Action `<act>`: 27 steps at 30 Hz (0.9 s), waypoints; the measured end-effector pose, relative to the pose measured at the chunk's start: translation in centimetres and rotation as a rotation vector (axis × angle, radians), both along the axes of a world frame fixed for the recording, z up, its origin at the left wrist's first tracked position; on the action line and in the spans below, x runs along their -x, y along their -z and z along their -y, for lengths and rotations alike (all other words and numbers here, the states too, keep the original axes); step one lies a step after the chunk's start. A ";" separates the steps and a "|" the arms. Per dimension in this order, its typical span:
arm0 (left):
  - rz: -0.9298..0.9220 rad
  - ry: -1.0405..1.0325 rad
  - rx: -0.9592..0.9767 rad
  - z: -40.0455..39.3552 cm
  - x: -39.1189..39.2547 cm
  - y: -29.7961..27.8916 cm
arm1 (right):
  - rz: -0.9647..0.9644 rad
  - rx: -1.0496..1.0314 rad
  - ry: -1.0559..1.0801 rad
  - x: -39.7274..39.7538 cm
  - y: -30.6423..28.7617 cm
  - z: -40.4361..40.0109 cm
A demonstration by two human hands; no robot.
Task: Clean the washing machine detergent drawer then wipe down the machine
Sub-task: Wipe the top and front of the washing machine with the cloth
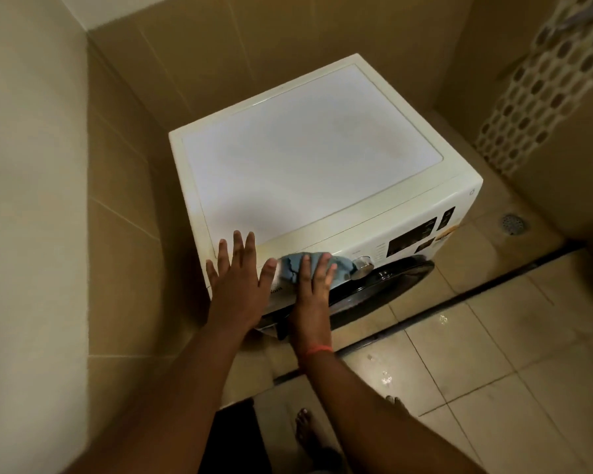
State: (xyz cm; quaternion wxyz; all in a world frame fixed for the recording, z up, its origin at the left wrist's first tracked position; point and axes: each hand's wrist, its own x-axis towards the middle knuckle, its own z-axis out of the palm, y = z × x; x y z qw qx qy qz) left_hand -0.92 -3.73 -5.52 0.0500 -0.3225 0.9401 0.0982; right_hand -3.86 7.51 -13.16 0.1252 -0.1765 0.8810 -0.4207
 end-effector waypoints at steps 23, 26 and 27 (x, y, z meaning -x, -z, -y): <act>-0.149 0.153 -0.134 1.3 0.9 0.6 | 1.007 0.723 0.841 3.2 -0.3 0.0; -0.148 0.140 -0.160 0.4 1.2 1.0 | 0.975 0.610 0.778 2.6 -2.9 1.8; -0.149 0.144 -0.161 0.1 1.4 1.0 | 0.933 0.601 0.778 2.9 -3.7 2.1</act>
